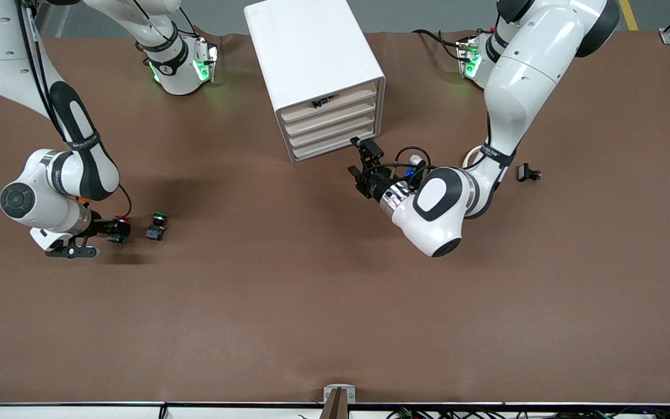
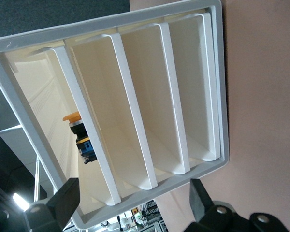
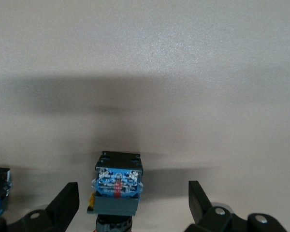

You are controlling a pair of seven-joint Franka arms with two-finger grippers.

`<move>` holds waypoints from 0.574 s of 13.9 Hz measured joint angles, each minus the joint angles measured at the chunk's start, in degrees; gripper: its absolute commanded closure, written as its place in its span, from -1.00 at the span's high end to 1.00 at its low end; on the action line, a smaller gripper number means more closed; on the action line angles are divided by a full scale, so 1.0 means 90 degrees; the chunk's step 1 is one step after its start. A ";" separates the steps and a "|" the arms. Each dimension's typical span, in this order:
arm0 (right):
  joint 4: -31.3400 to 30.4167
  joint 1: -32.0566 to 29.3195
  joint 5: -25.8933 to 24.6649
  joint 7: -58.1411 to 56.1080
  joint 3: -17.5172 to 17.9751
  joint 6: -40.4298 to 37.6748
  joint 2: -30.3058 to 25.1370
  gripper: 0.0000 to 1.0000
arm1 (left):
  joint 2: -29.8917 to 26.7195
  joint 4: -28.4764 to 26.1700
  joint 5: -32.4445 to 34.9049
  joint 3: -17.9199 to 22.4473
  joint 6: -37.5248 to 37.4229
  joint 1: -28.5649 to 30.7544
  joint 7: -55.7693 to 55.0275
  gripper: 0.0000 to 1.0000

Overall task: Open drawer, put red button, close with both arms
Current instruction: 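Grasp the red button with the right gripper while the left gripper grips the drawer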

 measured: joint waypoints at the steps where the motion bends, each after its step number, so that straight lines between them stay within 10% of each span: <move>1: 0.0000 0.0000 0.0001 0.0000 0.0000 0.0004 0.0003 0.74 | 0.0062 -0.0001 -0.0066 -0.0002 -0.0004 -0.0052 0.0000 1.00; 6: 0.0000 0.0000 0.0083 0.0015 0.0007 0.0021 0.0009 0.21 | 0.0386 0.0002 -0.0194 -0.0016 -0.0005 -0.0565 0.0000 1.00; 8: 0.0000 0.0000 0.0090 0.0018 0.0008 0.0022 0.0021 0.05 | 0.0466 0.0001 -0.0198 -0.0013 0.0002 -0.0823 0.0000 0.66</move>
